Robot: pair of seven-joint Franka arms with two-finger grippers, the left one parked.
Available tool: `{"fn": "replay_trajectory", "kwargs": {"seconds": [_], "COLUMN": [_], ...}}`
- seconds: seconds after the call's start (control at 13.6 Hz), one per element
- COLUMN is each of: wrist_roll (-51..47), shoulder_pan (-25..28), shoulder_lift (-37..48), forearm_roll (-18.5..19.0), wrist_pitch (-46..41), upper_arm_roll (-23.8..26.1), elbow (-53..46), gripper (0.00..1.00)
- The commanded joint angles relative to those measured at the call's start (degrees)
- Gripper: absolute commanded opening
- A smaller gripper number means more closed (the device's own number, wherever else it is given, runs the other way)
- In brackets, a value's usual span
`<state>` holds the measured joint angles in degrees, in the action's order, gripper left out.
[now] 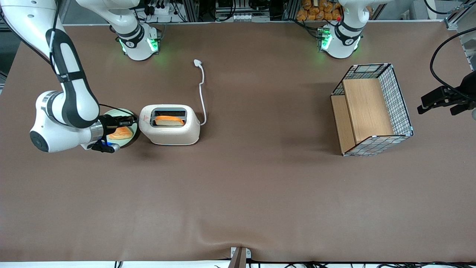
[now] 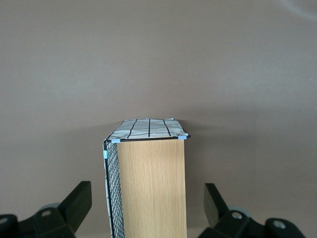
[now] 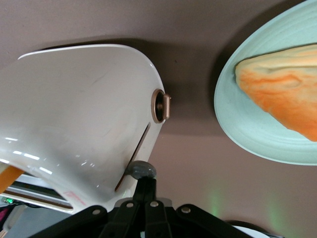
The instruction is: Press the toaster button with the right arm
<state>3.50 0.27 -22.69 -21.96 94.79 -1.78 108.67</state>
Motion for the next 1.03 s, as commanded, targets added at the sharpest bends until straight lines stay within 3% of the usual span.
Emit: {"fn": "replay_trajectory", "kwargs": {"seconds": [0.0, 0.59, 0.96], "wrist_roll": [1.60, 4.84, 5.73], "shoulder_pan": [-1.23, -3.78, -3.96], "shoulder_lift": [-1.48, -5.00, -6.49], "forearm_roll": [-1.94, -7.03, -7.65], "wrist_pitch": [0.22, 0.13, 1.53], "upper_arm_roll": [0.46, 0.46, 0.46], "elbow": [-0.48, -0.65, -1.00], "gripper": [0.00, 0.00, 0.00]}}
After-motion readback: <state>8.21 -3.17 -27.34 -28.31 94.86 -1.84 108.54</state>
